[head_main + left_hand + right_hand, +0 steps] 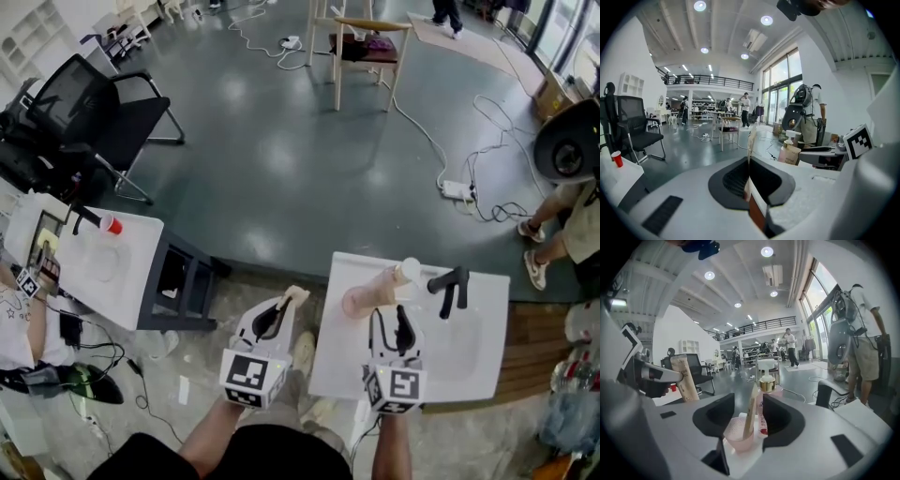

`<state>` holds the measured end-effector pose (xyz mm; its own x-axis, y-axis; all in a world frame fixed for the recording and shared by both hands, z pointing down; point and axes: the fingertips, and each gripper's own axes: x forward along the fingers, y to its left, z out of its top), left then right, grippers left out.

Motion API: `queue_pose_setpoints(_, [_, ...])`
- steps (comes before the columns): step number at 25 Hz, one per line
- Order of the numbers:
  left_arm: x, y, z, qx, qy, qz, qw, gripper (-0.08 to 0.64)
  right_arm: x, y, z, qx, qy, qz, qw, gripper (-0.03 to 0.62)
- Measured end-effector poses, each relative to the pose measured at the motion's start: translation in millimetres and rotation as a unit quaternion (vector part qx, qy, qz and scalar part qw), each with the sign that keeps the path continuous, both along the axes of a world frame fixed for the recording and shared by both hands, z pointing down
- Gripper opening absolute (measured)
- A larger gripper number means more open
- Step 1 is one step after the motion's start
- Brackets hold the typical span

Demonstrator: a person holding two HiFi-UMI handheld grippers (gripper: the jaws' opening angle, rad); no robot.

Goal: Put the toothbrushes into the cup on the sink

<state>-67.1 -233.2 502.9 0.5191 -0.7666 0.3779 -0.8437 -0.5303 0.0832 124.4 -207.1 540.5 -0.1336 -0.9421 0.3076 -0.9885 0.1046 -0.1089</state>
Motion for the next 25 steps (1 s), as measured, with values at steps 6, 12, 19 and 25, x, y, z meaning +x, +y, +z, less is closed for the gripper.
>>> queue_pose_setpoints(6, [5.0,23.8,-34.4,0.03,0.015,0.0,0.9994,0.005,7.5,24.0,-32.2,0.029,0.014,0.002,0.999,0.166])
queue_pose_setpoints(12, [9.3,52.6,-64.9,0.06,0.028,0.003,0.9978,0.005,10.2,51.8,-66.0,0.056,0.03,0.005,0.998,0.126])
queue_pose_setpoints(19, [18.5,88.4,-90.4,0.089,0.035,0.009,0.9954,0.005,17.2,91.3,-91.5,0.085,0.041,0.008,0.995,0.072])
queue_pose_setpoints(25, [20.7,119.1,-106.7,0.104,0.038,0.014,0.9937,0.005,17.0,124.4,-107.4,0.1,0.045,0.011,0.994,0.034])
